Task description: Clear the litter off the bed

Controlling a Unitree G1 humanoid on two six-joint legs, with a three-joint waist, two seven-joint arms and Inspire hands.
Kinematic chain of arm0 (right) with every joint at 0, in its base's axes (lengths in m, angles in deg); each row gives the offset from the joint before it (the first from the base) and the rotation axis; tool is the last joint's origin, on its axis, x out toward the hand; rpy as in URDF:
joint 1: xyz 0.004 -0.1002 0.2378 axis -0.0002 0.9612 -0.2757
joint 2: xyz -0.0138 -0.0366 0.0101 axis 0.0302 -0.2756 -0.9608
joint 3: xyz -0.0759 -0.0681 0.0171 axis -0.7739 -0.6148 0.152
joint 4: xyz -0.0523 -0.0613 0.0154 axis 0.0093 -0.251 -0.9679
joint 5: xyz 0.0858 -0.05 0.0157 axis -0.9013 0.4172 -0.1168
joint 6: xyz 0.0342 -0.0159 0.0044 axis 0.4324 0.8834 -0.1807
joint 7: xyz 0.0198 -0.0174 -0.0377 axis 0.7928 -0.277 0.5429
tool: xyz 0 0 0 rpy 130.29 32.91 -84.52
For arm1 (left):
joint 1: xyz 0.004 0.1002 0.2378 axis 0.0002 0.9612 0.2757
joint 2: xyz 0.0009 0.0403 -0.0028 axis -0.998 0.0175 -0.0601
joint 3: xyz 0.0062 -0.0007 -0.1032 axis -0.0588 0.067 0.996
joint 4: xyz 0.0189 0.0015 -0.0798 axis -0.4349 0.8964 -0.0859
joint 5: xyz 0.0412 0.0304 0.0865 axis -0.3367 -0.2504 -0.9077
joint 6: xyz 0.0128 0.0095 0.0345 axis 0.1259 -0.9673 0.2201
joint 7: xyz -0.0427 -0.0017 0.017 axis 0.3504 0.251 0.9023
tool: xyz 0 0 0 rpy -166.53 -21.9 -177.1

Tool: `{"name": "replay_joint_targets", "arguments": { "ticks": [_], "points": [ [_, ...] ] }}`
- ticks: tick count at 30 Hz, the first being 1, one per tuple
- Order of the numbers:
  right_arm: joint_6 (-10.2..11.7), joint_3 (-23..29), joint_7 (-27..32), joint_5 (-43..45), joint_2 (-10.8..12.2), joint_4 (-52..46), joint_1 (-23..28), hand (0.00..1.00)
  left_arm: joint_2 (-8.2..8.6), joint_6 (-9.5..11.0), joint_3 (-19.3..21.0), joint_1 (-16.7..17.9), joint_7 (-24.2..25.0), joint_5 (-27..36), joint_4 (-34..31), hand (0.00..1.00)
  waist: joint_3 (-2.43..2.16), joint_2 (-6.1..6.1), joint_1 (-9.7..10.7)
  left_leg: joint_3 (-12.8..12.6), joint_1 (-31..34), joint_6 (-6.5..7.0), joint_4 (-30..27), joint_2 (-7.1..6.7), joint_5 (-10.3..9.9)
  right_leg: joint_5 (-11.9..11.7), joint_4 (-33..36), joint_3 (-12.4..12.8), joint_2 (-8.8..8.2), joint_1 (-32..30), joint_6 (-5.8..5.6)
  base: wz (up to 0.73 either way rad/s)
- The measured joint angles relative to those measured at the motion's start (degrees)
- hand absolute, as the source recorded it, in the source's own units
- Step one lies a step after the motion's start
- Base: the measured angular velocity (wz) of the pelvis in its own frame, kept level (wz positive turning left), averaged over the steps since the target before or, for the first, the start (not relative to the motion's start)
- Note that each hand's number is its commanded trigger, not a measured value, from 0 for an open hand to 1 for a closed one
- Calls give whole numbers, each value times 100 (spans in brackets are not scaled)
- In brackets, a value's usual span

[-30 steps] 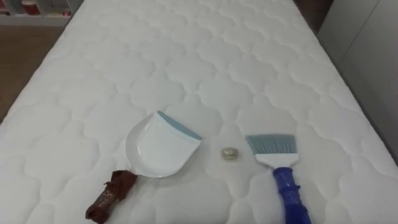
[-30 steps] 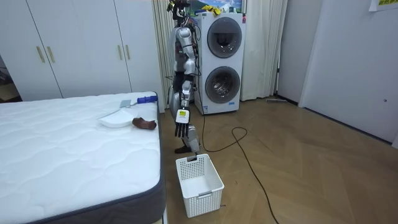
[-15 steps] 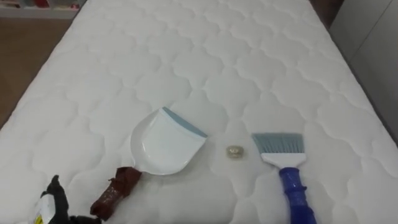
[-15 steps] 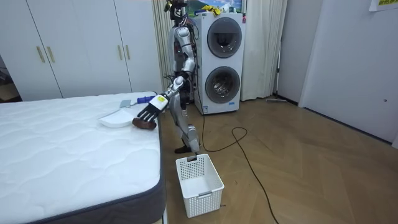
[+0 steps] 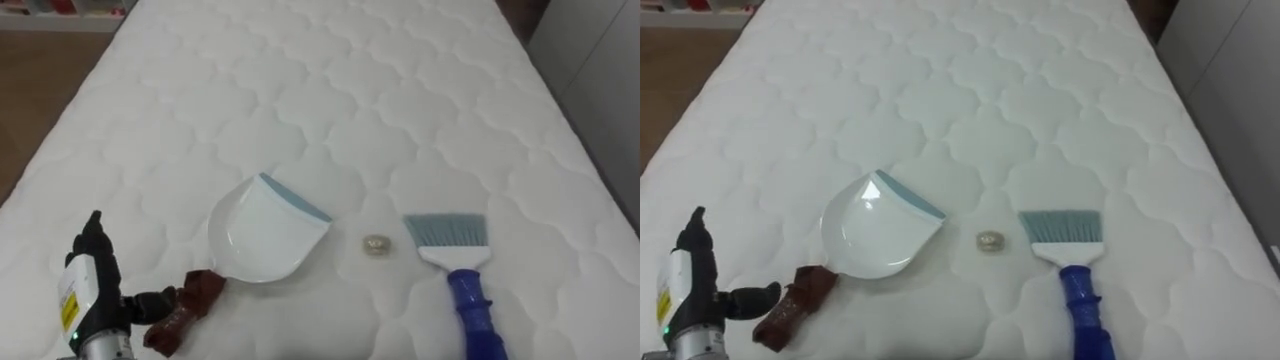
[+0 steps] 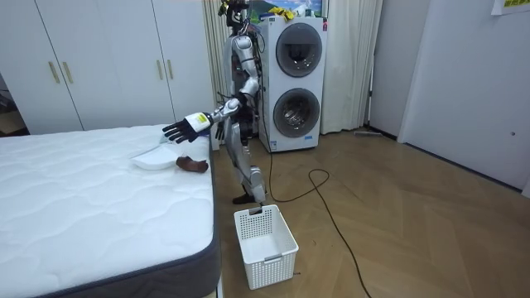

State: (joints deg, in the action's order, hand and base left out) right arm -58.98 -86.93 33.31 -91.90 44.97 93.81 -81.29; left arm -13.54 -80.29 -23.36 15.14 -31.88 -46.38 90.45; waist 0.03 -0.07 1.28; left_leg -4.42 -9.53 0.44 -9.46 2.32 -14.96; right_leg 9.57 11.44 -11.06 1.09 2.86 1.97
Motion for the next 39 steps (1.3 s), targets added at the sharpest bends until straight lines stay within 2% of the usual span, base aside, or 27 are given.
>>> {"name": "replay_joint_targets", "arguments": {
  "ticks": [13,19,24,27,29,32,37,39],
  "points": [
    [3,-5,10,-38,60,-8,2,0,0,2,-205,-73,-20,8,2,0,-7,-47,41,-18,-10,-1,-1,4,0,-13,-68,28,10,-5,-1,0],
    [2,-31,20,9,63,-146,-5,0,17,-2,-343,-107,245,5,3,0,-8,-57,32,-101,114,-1,-12,11,0,-31,-55,3,5,-127,6,-3],
    [15,-150,41,-1,48,-124,-54,0,16,-14,-411,-368,513,6,133,0,-1,-47,54,-100,228,-1,-23,21,0,-58,-67,3,-1,-203,16,1],
    [22,-215,42,-51,31,-119,-88,0,6,-12,-448,-558,561,28,409,0,4,-32,144,-93,282,-1,-29,21,1,-61,-60,-13,-4,-243,16,3],
    [59,-273,46,-127,3,-117,-112,0,-8,5,-556,-837,582,69,940,0,12,-17,152,-80,409,-1,-81,17,1,-91,-55,-16,4,-353,21,0],
    [63,-389,54,-214,-41,-117,-126,0,-23,-2,-647,-972,700,70,1399,0,19,-6,175,-64,545,-1,-134,16,1,-117,-51,-13,-1,-471,29,-4],
    [82,-376,89,-158,-75,-100,-212,0,-32,-8,-621,-1118,717,103,1626,0,32,14,193,-19,770,0,-156,19,2,-149,15,4,-6,-732,40,0],
    [103,-377,105,-56,-77,61,-332,0,-68,-5,-609,-1316,715,101,1830,0,39,21,204,-15,851,1,-192,14,2,-151,29,-10,-3,-801,44,2]
  ]
}}
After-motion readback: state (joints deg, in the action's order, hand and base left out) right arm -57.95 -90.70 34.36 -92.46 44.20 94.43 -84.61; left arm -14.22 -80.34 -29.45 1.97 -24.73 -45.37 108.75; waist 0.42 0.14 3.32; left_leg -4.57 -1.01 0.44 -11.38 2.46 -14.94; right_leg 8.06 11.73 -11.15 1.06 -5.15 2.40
